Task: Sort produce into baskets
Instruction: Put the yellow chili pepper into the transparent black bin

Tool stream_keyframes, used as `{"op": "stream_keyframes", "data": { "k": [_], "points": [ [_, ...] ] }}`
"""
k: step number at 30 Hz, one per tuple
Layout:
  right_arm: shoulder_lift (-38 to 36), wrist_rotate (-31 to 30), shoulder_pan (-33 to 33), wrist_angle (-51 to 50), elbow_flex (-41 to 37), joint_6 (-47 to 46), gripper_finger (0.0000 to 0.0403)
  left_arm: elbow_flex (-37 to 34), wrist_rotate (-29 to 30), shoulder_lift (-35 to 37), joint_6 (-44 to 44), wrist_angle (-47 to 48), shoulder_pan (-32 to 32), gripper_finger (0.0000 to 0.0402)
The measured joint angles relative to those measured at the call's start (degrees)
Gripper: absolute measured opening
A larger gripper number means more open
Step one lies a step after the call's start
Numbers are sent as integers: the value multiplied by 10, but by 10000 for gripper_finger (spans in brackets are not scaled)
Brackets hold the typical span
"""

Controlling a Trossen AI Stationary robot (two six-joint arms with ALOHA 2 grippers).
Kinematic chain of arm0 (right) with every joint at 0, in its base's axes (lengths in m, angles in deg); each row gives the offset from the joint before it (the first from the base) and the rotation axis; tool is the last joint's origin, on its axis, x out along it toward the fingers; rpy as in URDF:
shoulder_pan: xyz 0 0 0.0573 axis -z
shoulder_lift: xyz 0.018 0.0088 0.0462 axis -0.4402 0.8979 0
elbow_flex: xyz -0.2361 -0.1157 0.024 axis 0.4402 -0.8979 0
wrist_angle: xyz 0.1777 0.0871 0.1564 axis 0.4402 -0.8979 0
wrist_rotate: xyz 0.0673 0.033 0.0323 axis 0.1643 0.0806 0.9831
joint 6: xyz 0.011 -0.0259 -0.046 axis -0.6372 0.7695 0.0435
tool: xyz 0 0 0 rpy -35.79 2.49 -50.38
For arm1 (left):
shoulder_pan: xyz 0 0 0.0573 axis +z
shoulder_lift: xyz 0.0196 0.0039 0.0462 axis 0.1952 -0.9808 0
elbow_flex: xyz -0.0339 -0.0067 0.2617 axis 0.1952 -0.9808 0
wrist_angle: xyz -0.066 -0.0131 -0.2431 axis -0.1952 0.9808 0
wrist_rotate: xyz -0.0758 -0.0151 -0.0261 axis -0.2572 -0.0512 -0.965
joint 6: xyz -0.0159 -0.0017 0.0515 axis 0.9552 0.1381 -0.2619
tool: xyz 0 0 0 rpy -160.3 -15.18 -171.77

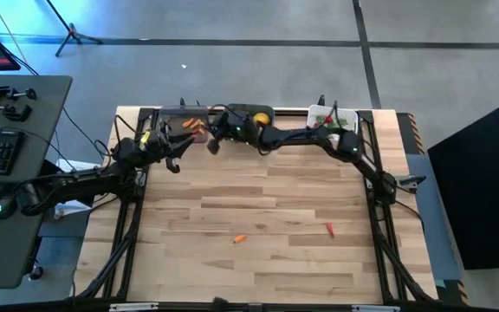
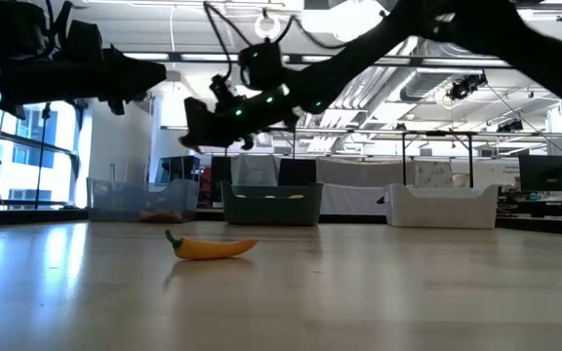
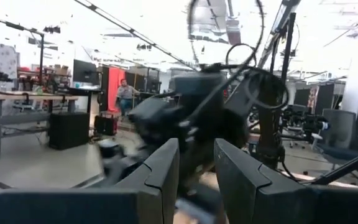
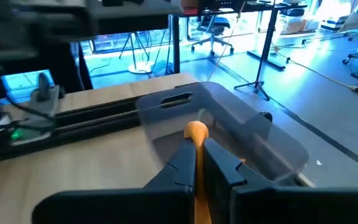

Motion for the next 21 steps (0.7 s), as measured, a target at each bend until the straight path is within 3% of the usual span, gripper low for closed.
{"op": "stream_keyframes", "data": {
  "k": [10, 21],
  "points": [
    [126, 16, 17, -48, 190, -11, 2, 0, -14, 3, -9, 2, 0, 87],
    [162, 16, 26, -58, 208, -43, 3, 0, -14, 3, -9, 2, 0, 87]
  ]
}}
